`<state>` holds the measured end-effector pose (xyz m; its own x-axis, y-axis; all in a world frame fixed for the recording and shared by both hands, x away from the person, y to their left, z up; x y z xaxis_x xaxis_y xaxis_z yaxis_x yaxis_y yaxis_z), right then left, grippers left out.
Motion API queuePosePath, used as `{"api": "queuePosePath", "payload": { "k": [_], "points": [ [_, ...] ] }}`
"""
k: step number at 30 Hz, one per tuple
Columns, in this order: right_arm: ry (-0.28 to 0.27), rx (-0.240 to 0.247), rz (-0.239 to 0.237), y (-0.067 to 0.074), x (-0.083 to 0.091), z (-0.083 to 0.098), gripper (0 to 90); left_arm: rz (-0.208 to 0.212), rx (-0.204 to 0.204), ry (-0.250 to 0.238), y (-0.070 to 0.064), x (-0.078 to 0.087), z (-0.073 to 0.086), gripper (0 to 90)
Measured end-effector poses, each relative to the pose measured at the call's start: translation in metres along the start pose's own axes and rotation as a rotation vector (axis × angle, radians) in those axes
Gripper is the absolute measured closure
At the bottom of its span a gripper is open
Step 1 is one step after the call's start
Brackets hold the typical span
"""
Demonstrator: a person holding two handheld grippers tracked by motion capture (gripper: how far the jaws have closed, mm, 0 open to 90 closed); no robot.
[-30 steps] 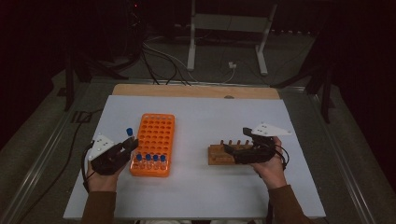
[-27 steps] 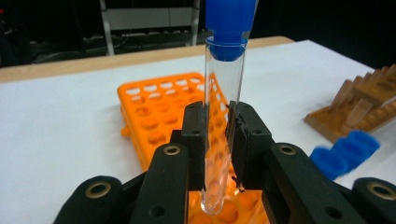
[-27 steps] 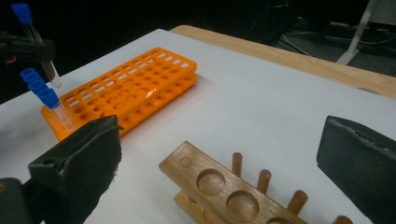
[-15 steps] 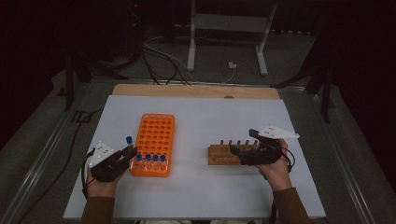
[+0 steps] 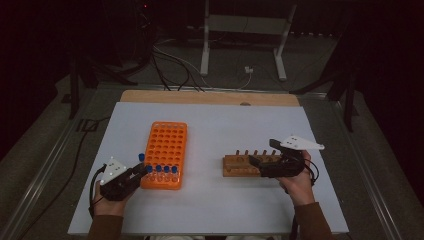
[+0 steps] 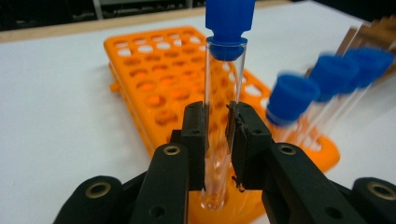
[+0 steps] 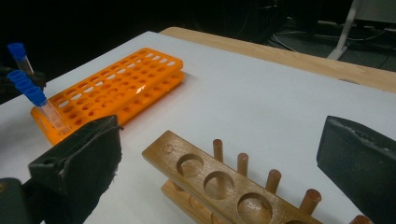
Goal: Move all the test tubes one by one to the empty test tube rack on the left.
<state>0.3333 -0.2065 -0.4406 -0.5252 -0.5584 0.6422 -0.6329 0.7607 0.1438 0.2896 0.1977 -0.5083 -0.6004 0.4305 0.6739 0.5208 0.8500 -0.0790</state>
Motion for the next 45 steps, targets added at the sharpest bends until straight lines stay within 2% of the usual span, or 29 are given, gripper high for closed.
{"api": "queuePosePath", "payload": {
  "k": [3, 6, 13, 16, 19, 20, 21, 22, 23, 24, 25, 29, 32, 35, 39, 41, 45],
  "points": [
    [0.0, 0.001, 0.001, 0.0, 0.001, 0.001, 0.0, 0.001, -0.008, 0.016, 0.001, 0.0, 0.006, 77.3],
    [-0.003, 0.003, 0.003, -0.001, 0.003, 0.003, 0.0, -0.005, -0.034, 0.058, 0.0, -0.003, 0.013, 77.3],
    [0.0, -0.006, 0.019, -0.007, 0.008, 0.011, 0.0, -0.037, -0.081, 0.099, -0.003, -0.007, 0.018, 77.7],
    [0.001, -0.005, 0.029, -0.009, 0.01, 0.015, 0.0, -0.033, -0.076, 0.101, -0.003, -0.007, 0.018, 77.8],
    [-0.001, 0.005, 0.061, -0.011, 0.014, 0.02, 0.0, -0.024, -0.072, 0.101, -0.002, -0.006, 0.018, 77.4],
    [-0.003, 0.008, 0.068, -0.012, 0.015, 0.022, 0.0, -0.003, -0.059, 0.098, -0.002, -0.006, 0.018, 76.1],
    [-0.006, 0.013, 0.076, -0.012, 0.016, 0.023, 0.0, -0.008, -0.039, 0.093, -0.001, -0.005, 0.018, 71.4],
    [-0.008, 0.018, 0.089, -0.013, 0.018, 0.026, 0.0, -0.021, -0.027, 0.095, 0.001, -0.003, 0.019, 60.9],
    [-0.01, 0.021, 0.1, -0.014, 0.019, 0.028, 0.0, -0.007, -0.017, 0.089, 0.002, -0.001, 0.019, 53.7],
    [-0.013, 0.018, 0.102, -0.015, 0.021, 0.03, 0.0, 0.0, -0.007, 0.078, 0.003, 0.002, 0.019, 52.8],
    [-0.018, 0.015, 0.103, -0.016, 0.022, 0.033, 0.0, 0.0, -0.005, 0.064, 0.003, 0.005, 0.019, 50.6],
    [-0.041, 0.0, 0.119, -0.022, 0.027, 0.044, 0.0, -0.014, 0.012, 0.001, 0.004, 0.021, 0.013, 32.7],
    [-0.06, 0.005, 0.129, -0.023, 0.03, 0.052, 0.0, -0.038, 0.043, -0.061, 0.012, 0.033, 0.01, 22.6],
    [-0.086, -0.001, 0.134, -0.025, 0.034, 0.058, 0.0, -0.084, 0.087, -0.12, 0.025, 0.047, 0.007, 15.5],
    [-0.124, -0.002, 0.14, -0.028, 0.038, 0.067, 0.0, -0.117, 0.137, -0.177, 0.039, 0.061, 0.007, 2.7],
    [-0.137, -0.006, 0.138, -0.03, 0.039, 0.071, 0.0, -0.126, 0.143, -0.193, 0.041, 0.064, 0.008, 1.5],
    [-0.145, -0.02, 0.142, -0.033, 0.038, 0.076, 0.0, -0.147, 0.119, -0.188, 0.04, 0.064, 0.006, 0.6]
  ]
}}
Point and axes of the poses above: each handheld gripper's, and its own axes: x roughly backward along the jaws, z roughly out of its underside, y roughly to its left, the point moved 6 cm from there along -x, roughly forward along the jaws, and after that the axes turned 14 degrees about y, right-handed, at the moved point
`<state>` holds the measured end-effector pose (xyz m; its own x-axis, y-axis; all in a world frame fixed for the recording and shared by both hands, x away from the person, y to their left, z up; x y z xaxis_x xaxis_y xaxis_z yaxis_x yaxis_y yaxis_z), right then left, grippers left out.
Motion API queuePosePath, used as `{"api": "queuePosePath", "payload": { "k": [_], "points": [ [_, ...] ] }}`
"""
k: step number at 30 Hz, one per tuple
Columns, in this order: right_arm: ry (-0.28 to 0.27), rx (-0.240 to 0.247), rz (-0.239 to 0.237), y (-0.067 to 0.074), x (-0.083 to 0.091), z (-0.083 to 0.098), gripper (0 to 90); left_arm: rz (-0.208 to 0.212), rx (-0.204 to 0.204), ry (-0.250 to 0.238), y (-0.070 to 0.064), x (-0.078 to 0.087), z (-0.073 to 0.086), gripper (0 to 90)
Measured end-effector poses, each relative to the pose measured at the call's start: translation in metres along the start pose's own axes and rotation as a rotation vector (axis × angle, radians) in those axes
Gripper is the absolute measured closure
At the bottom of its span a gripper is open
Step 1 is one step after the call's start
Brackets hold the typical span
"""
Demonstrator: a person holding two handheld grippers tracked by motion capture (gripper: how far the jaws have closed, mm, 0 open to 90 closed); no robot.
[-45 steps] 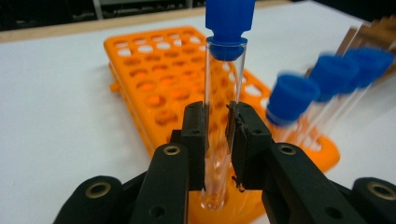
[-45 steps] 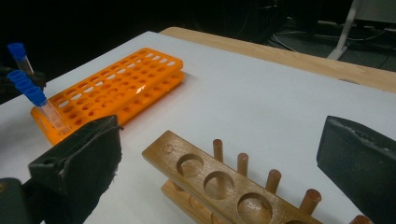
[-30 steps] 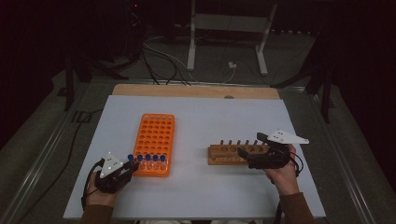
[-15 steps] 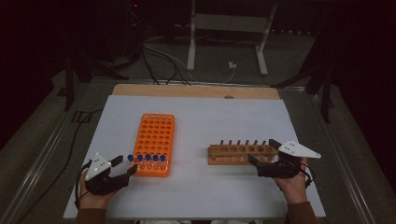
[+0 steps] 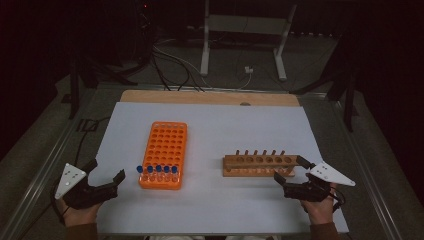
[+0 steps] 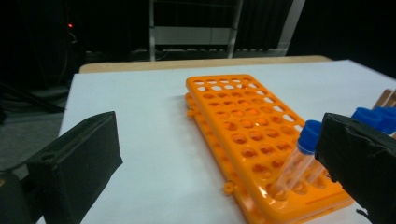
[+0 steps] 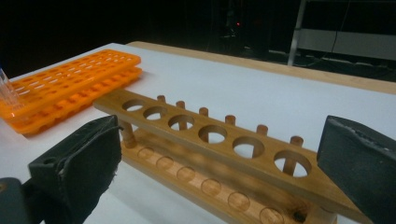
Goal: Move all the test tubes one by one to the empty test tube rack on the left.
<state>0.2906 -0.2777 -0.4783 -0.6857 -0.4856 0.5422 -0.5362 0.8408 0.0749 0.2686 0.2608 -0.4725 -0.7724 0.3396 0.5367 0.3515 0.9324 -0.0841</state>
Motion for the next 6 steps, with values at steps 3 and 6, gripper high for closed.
{"api": "queuePosePath", "payload": {
  "k": [3, 6],
  "points": [
    [-0.003, -0.004, 0.008, -0.001, 0.0005, 0.0024, 0.0, -0.008, -0.009, -0.003, -0.0012, -0.0006, -0.0015, 0.6],
    [-0.014, -0.015, 0.01, -0.0027, 0.0019, 0.0024, 0.0, -0.012, -0.012, 0.001, -0.0009, -0.0012, -0.0012, 0.6]
  ]
}}
Point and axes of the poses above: each handheld gripper's, and its own axes: x roughly backward along the jaws, z roughly out of its underside, y roughly to its left, the point moved 6 cm from there along -x, roughly forward along the jaws, and after that the axes turned 14 degrees about y, right-handed, at the moved point
